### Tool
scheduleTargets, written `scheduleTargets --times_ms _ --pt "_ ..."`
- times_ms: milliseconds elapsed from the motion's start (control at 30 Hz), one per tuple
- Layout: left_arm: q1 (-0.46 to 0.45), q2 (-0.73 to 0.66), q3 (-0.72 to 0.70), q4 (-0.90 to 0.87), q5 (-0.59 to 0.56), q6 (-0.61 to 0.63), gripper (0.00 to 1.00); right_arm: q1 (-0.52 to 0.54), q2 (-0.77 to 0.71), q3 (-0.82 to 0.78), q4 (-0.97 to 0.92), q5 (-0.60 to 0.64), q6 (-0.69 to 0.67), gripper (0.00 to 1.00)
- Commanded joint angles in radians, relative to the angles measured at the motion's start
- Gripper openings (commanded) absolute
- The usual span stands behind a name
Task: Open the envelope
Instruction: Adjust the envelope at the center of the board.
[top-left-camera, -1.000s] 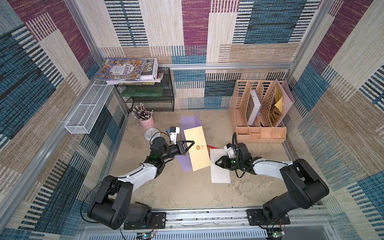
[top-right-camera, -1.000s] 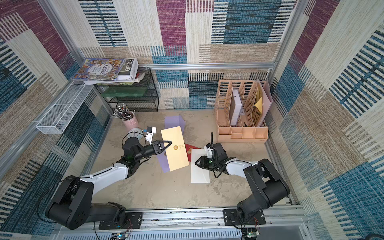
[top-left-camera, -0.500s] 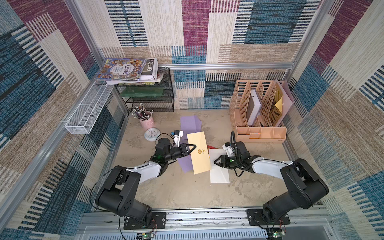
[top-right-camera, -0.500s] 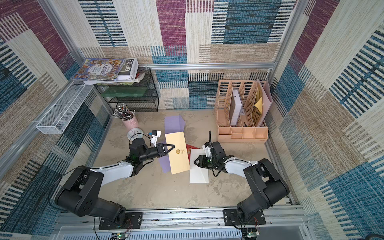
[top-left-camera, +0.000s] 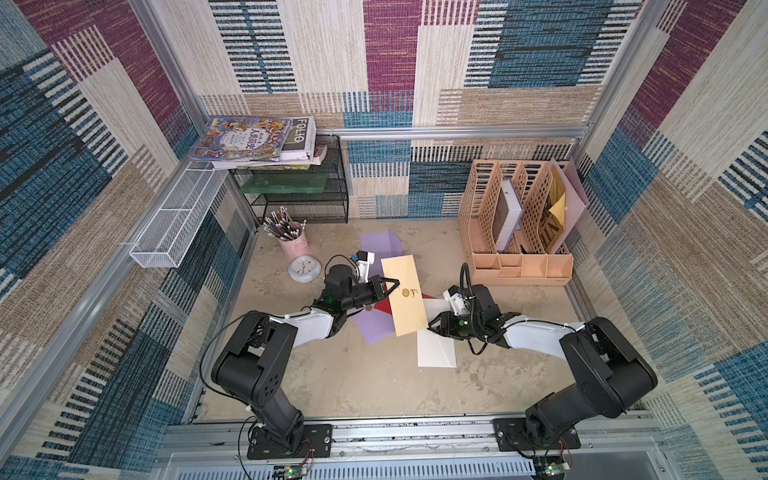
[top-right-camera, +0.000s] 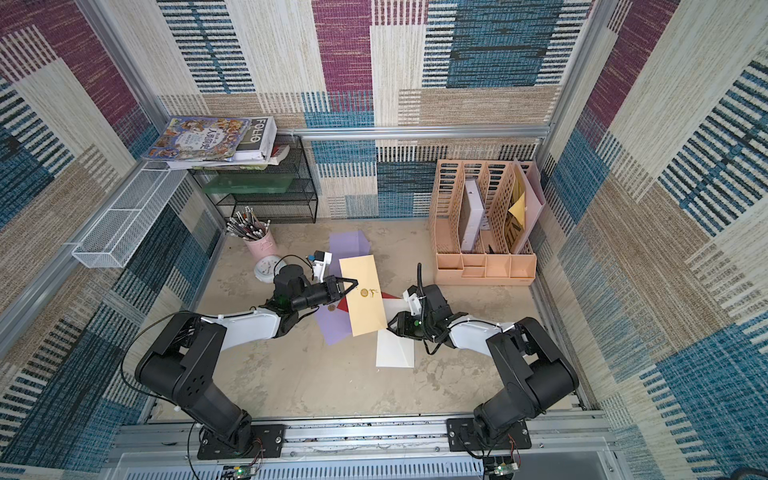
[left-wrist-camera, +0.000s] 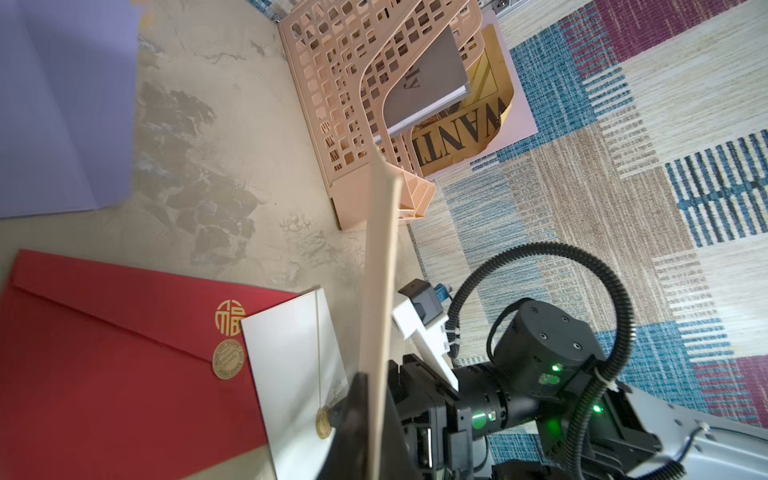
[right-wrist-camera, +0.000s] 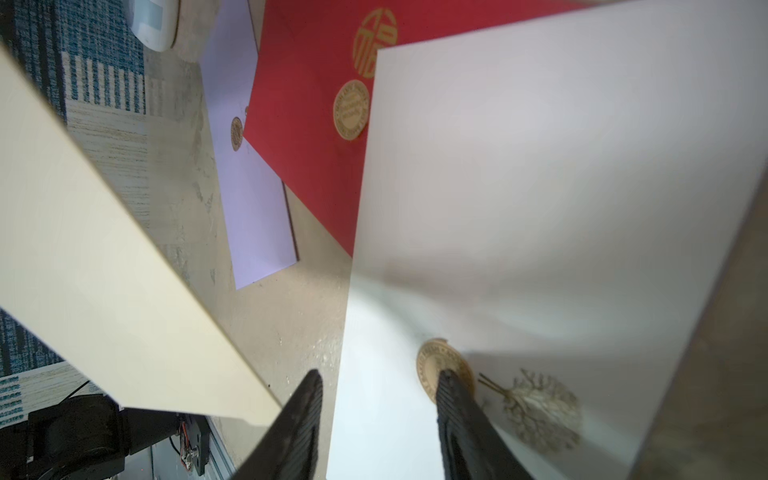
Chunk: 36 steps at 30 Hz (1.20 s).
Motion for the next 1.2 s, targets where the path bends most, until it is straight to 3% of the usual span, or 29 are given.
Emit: scheduleTargets --times_ms 0,367,800,1167 --pt "-0.001 -0.034 -0.026 0.0 -0.048 0.027 0.0 0.006 -0.028 0.015 -0.023 0.002 0.0 0.48" --pt "-0.001 -0.176 -0.062 -0.095 -0.14 0.088 0.0 0.017 0.008 0.016 -0.001 -0.014 0.002 0.47" --pt "0.001 -0.222 -0.092 -0.098 -0.158 0.098 0.0 0.023 0.145 -0.042 0.067 -0.023 0.025 0.47" --pt "0.002 -0.28 -0.105 -0.169 -0.171 0.111 0.0 0.025 0.079 -0.021 0.046 -0.031 0.023 0.47"
